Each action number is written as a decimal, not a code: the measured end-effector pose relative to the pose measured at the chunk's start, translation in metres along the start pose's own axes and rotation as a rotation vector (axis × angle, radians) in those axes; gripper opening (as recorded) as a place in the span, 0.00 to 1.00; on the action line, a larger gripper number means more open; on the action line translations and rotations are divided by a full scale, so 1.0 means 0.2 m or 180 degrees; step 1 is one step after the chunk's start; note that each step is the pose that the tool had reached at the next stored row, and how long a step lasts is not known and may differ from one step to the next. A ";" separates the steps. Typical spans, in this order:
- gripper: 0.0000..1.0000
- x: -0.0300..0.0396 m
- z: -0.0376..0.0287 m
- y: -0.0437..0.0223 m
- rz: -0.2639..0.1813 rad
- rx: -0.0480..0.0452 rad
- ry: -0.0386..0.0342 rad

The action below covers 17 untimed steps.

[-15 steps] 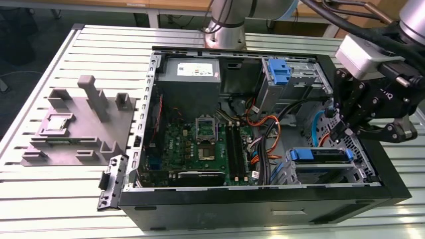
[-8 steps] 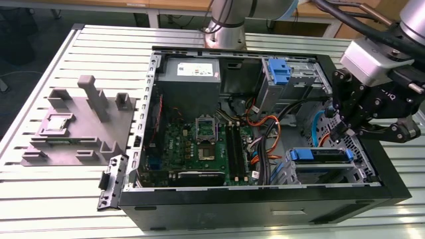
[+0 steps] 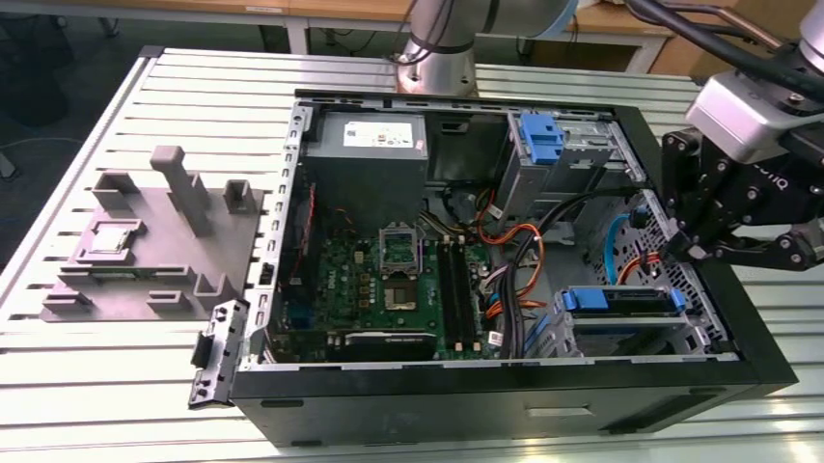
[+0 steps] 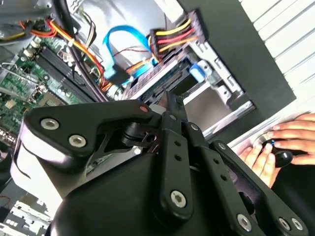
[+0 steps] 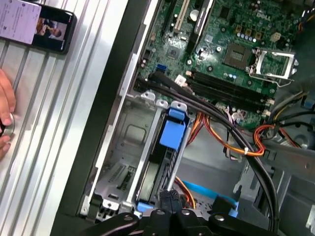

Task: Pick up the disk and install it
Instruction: 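Insert the first disk wire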

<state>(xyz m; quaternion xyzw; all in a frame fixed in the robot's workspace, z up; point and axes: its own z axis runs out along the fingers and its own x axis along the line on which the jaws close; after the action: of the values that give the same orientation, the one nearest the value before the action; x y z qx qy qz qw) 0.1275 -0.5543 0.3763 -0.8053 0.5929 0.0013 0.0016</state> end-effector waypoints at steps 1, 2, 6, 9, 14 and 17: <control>0.10 -0.002 0.000 -0.012 0.0000 0.0000 0.0000; 0.10 -0.004 0.001 -0.024 0.0000 0.0000 0.0000; 0.10 -0.016 0.003 -0.038 -0.0026 0.0042 0.0024; 0.10 -0.017 0.005 -0.038 -0.0101 0.0113 0.0047; 0.10 -0.017 0.012 -0.038 -0.0259 0.0178 0.0074; 0.11 -0.018 0.017 -0.043 -0.0332 0.0189 0.0080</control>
<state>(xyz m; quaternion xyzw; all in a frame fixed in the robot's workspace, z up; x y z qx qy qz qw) 0.1347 -0.5484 0.3730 -0.8346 0.5499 -0.0264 0.0181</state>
